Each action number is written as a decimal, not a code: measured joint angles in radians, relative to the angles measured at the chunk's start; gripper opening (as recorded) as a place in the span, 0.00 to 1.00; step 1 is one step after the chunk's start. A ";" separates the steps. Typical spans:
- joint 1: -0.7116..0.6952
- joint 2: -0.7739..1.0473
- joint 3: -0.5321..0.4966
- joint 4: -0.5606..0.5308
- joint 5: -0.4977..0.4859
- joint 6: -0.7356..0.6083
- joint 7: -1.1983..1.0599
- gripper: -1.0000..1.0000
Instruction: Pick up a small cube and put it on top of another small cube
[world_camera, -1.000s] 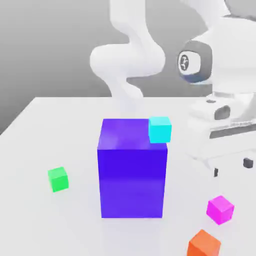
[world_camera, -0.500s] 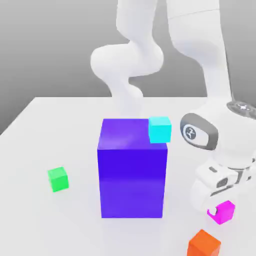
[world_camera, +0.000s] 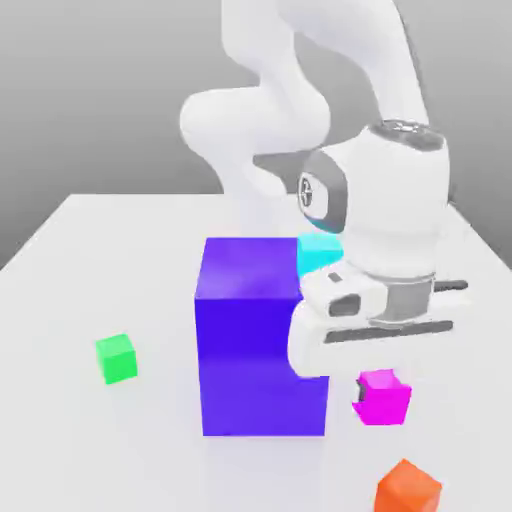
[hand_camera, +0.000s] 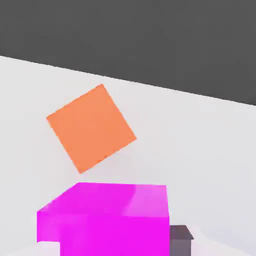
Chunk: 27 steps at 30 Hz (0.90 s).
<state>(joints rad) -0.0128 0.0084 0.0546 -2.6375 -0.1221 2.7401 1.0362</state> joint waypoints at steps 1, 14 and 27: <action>-0.065 -0.025 -0.017 -0.018 0.002 -0.005 0.013 0.00; -0.487 -0.268 -0.284 -0.289 -0.012 -0.051 0.220 0.00; -0.423 -0.003 -0.298 -0.301 0.143 0.205 0.131 1.00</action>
<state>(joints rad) -0.4358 0.0057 -0.2431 -2.9383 0.0211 2.9448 1.1669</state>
